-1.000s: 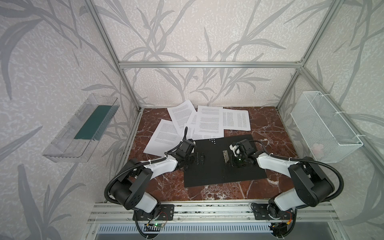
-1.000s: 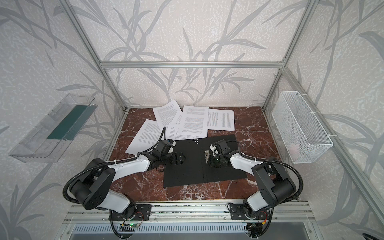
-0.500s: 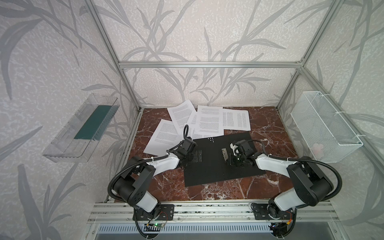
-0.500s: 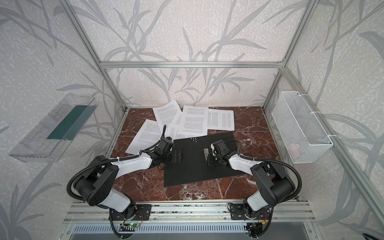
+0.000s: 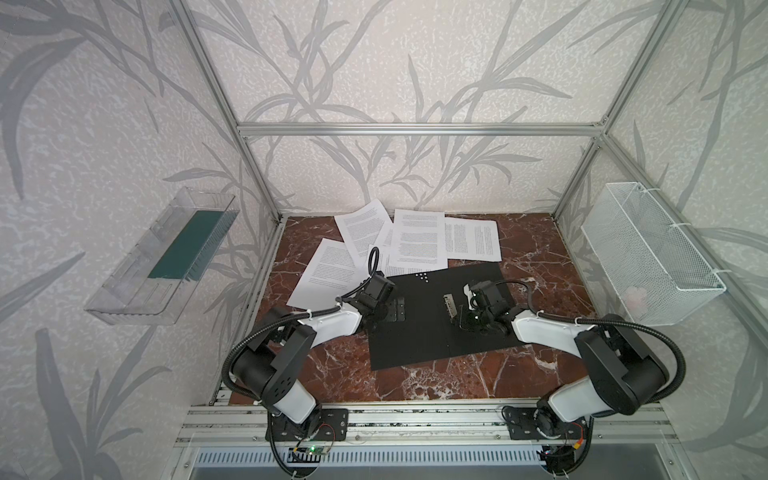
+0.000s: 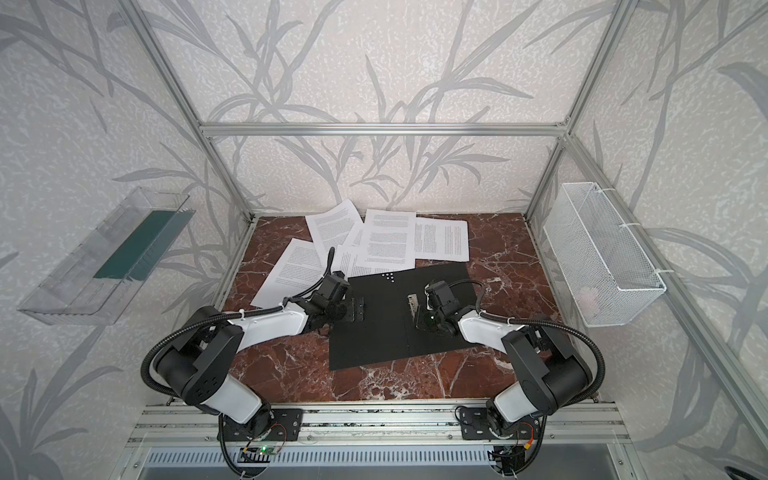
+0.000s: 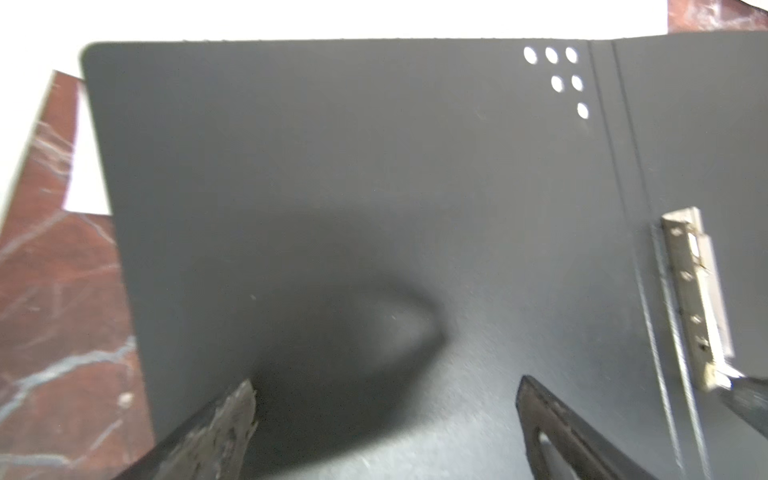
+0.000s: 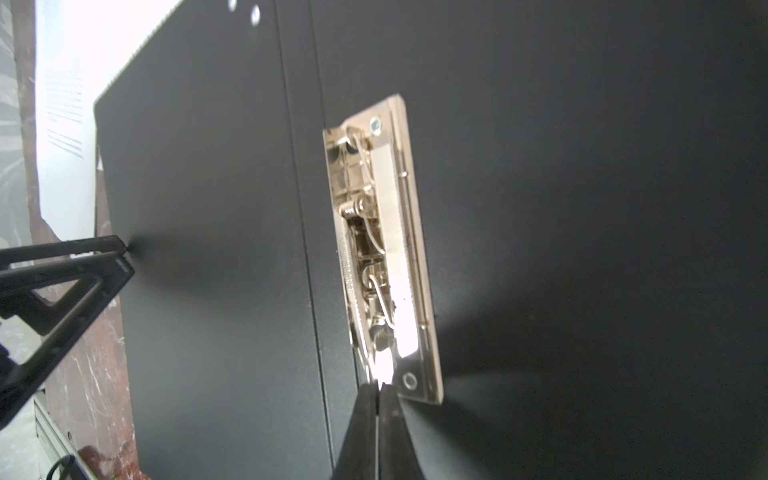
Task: Put the files into the folder
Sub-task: 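Lift the clip lever open with the right gripper while the left steadies the folder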
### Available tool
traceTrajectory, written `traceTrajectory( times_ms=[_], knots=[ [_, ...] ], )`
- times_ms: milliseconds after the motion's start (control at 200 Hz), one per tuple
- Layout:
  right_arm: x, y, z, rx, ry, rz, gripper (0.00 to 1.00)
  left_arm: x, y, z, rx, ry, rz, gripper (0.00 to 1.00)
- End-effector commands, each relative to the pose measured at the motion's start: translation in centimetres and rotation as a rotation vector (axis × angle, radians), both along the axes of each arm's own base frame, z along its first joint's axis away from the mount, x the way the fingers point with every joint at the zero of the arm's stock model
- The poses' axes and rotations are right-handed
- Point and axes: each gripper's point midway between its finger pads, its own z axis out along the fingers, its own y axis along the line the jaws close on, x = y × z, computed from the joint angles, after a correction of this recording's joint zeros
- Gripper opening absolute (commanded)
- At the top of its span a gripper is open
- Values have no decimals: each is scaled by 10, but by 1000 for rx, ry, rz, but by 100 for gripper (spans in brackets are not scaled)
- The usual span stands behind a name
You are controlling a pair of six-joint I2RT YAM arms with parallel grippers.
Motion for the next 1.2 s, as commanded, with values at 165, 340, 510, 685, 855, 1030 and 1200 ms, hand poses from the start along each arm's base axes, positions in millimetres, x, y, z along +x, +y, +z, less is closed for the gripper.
traceTrajectory(
  times_ms=[165,340,510,685,855,1030,1200],
  knots=[
    [-8,-16,-10,-83,93,0,5,-71,55,-76,228,347,65,99],
    [2,-6,47,-44,-137,90,67,-69,52,-73,222,334,58,99],
    [-6,-29,85,-73,-303,60,77,-68,48,-76,209,352,46,99],
    [-16,-29,83,-78,-291,104,82,-65,37,-68,157,333,13,99],
    [-12,-17,92,-46,-299,154,99,-54,6,-32,17,267,-32,99],
    [-8,-2,105,1,-308,202,99,-49,-7,32,-116,126,-39,99],
    [-6,24,112,9,-298,289,99,-51,27,76,-143,-31,90,99]
  ],
)
